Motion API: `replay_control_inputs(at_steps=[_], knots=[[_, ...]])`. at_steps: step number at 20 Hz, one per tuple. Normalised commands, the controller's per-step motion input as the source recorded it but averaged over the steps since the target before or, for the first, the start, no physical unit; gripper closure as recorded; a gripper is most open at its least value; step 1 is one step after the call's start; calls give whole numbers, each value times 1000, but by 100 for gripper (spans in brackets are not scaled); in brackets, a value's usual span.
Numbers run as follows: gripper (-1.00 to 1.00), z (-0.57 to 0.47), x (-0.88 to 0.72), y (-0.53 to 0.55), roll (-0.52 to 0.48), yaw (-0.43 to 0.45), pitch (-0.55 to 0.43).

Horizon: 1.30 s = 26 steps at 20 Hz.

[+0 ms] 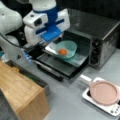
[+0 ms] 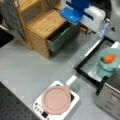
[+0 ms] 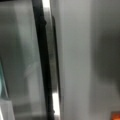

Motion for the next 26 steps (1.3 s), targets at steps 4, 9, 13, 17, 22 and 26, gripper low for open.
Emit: replay_control_inputs(at_steps=[4,9,13,17,22,26], knots=[[-100,174,351,-90,83,776,248],[-100,16,114,252,245,-182,115],[-100,-37,66,364,95,-490,65],[-100,-9,58,189,14,-330,29],[-100,-1,63,49,-24,-60,5],[-100,53,58,7,-68,28,14]])
